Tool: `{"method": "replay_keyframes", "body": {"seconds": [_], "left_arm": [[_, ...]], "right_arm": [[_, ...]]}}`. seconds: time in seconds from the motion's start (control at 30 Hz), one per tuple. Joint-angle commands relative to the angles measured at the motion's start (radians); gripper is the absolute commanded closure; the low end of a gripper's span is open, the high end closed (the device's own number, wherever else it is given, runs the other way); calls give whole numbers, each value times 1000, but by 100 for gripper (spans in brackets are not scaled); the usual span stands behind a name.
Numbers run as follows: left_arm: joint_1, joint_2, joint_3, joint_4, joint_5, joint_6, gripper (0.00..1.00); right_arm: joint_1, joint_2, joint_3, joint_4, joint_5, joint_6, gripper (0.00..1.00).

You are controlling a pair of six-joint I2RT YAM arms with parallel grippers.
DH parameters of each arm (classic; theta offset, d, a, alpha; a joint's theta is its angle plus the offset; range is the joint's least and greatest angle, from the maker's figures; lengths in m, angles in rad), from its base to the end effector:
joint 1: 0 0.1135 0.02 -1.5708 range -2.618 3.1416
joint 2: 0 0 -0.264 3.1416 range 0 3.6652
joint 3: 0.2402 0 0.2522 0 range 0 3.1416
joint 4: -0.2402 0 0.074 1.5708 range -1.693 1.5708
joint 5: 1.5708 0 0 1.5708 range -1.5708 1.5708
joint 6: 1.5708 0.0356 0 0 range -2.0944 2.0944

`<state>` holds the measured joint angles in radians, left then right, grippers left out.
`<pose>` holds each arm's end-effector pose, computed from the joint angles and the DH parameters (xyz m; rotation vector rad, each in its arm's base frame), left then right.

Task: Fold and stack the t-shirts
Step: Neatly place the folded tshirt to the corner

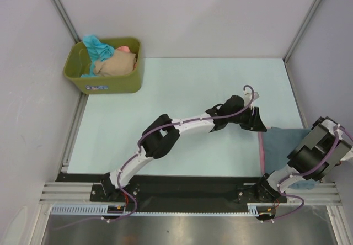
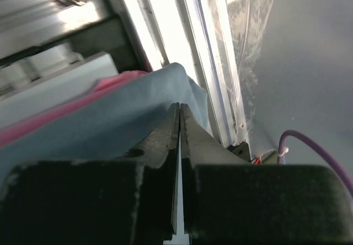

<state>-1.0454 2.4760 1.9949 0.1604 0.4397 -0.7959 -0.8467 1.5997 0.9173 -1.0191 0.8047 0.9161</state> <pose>0.2745 -0.5036 0.1829 0.6276 2.1451 -1.5658 0.1416 -0.1988 0.1716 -2.1126 -1.8426 1.1982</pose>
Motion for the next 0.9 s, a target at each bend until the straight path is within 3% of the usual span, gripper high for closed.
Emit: {"method": "replay_keyframes", "body": {"seconds": [0.0, 0.17, 0.33, 0.57, 0.87], "left_arm": [[-51, -63, -8, 76, 77, -17, 54], [-85, -86, -69, 44, 62, -8, 59], [-1, -261, -286, 79, -5, 27, 61], [79, -517, -459, -81, -62, 155, 61], [100, -719, -646, -128, -117, 176, 62]], "right_arm": [[44, -70, 89, 22, 112, -124, 100], [148, -110, 146, -36, 78, -106, 100], [291, -122, 158, -133, -39, 53, 100], [483, -115, 126, -219, -148, 243, 100], [623, 54, 80, -190, -199, 383, 100]]}}
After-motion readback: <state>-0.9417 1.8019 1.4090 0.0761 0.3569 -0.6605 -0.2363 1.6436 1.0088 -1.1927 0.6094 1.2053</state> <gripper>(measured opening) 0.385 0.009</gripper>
